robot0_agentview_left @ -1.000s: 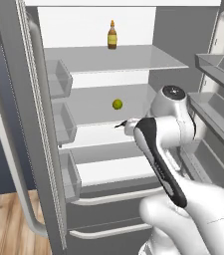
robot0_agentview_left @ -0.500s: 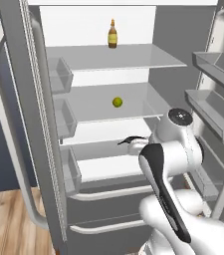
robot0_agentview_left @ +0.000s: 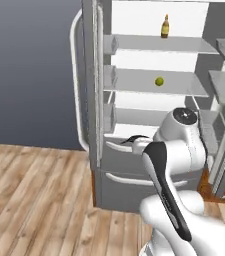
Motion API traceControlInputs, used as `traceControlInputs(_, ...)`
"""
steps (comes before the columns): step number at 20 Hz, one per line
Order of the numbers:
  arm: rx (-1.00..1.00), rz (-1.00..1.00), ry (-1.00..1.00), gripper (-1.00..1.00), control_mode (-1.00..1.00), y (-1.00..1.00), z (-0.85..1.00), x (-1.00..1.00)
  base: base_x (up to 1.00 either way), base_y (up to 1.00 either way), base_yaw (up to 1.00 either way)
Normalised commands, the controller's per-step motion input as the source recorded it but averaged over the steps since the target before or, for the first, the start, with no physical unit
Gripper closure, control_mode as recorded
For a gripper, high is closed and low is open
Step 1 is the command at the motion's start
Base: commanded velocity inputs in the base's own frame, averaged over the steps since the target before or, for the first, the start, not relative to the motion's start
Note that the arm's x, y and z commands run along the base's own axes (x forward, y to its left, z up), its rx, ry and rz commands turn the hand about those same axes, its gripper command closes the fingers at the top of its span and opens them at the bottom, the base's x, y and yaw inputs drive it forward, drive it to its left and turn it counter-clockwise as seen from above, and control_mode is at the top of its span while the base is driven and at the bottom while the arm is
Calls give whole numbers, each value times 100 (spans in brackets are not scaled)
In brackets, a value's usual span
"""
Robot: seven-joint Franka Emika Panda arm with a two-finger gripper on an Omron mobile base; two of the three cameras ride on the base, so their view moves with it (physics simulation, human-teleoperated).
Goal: Pick the banana and pear from the fridge and place them on the plate next to the blender to make a fruit smoothie.
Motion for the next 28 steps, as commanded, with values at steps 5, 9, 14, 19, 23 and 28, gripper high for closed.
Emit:
traceControlInputs(5, 0, 0, 0, 100, 100, 0, 0, 0, -60, 5, 79)
traceControlInputs(9, 0, 0, 0, 100, 100, 0, 0, 0, -14, 1, 100)
traceControlInputs(14, 0, 0, 0, 100, 100, 0, 0, 0, -7, 1, 100)
traceControlInputs(19, 0, 0, 0, 100, 100, 0, 0, 0, -4, 5, 100)
traceControlInputs(23, 0, 0, 0, 100, 100, 0, 0, 0, 2, 0, 100)
traceControlInputs(28, 0, 0, 0, 100, 100, 0, 0, 0, 2, 0, 100)
